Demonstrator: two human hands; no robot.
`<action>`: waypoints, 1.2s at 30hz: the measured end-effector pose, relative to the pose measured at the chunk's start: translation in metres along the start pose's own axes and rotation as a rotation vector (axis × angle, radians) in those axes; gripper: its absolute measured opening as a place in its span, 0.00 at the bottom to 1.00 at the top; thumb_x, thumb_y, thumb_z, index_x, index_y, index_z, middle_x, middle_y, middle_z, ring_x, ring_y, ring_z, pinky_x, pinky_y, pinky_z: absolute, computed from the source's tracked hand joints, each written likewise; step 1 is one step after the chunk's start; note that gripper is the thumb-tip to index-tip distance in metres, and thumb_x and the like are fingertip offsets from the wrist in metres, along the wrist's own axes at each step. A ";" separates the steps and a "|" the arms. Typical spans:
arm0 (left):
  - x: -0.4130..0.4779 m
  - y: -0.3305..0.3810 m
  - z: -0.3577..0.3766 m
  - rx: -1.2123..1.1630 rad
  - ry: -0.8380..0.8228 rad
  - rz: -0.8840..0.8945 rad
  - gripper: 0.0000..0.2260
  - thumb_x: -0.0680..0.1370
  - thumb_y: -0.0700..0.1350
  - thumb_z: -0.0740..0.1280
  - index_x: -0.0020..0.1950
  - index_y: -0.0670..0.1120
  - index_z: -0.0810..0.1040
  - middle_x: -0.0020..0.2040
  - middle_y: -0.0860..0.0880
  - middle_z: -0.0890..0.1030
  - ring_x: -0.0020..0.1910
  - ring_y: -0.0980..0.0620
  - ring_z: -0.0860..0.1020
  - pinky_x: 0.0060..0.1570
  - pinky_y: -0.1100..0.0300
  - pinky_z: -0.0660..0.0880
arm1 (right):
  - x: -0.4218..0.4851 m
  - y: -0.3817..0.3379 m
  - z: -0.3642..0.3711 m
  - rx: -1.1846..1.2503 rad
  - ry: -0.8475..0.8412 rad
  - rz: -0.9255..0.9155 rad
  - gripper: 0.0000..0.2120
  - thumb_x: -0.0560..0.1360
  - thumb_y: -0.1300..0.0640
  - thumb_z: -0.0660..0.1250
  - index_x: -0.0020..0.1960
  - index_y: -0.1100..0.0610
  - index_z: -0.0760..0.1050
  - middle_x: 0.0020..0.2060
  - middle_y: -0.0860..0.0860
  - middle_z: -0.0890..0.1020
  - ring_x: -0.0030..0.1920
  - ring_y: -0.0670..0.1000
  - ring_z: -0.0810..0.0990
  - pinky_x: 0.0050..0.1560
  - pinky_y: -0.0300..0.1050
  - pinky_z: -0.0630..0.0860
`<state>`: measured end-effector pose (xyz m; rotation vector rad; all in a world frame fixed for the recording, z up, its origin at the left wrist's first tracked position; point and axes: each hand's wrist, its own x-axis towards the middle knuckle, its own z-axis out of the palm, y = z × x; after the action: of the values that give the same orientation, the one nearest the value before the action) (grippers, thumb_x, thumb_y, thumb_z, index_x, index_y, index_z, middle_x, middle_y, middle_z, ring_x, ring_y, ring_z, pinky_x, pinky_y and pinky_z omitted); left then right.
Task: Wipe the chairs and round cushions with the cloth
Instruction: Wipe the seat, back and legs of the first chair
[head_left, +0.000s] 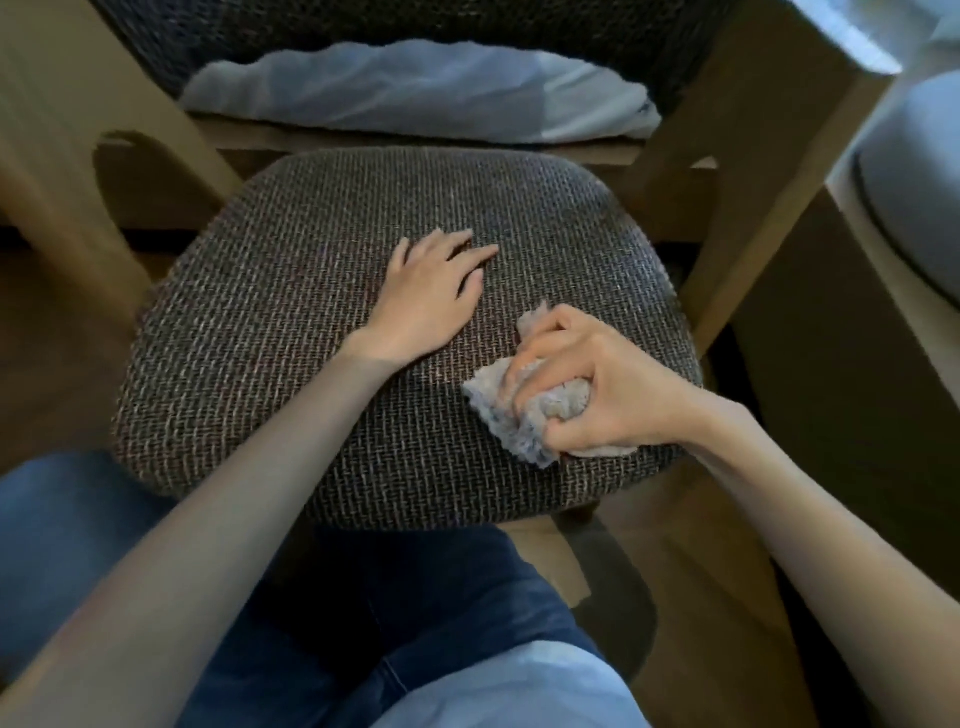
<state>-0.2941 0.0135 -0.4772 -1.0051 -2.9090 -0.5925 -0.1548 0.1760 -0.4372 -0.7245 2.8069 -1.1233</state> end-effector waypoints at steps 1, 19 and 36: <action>0.005 0.001 0.002 0.003 -0.001 0.009 0.18 0.83 0.50 0.53 0.74 0.55 0.66 0.75 0.50 0.64 0.76 0.47 0.57 0.73 0.45 0.47 | -0.009 0.004 -0.004 0.009 0.057 0.064 0.13 0.62 0.50 0.69 0.45 0.48 0.83 0.49 0.44 0.82 0.55 0.53 0.71 0.59 0.48 0.69; -0.073 -0.118 -0.079 -0.036 -0.057 -0.038 0.18 0.81 0.53 0.60 0.70 0.54 0.71 0.74 0.53 0.67 0.74 0.52 0.62 0.74 0.51 0.55 | 0.084 -0.069 0.102 -0.033 0.043 -0.247 0.14 0.67 0.46 0.66 0.48 0.50 0.83 0.52 0.49 0.79 0.51 0.56 0.73 0.51 0.58 0.71; -0.086 -0.100 -0.076 -0.028 0.006 -0.135 0.15 0.82 0.52 0.59 0.68 0.57 0.73 0.74 0.53 0.66 0.76 0.48 0.57 0.73 0.41 0.47 | 0.080 -0.068 0.088 -0.247 -0.236 -0.503 0.09 0.65 0.46 0.69 0.43 0.46 0.83 0.51 0.44 0.78 0.53 0.56 0.72 0.48 0.57 0.71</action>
<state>-0.2938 -0.1369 -0.4525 -0.8122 -2.9888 -0.6423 -0.1814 0.0419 -0.4463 -1.5357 2.6519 -0.6644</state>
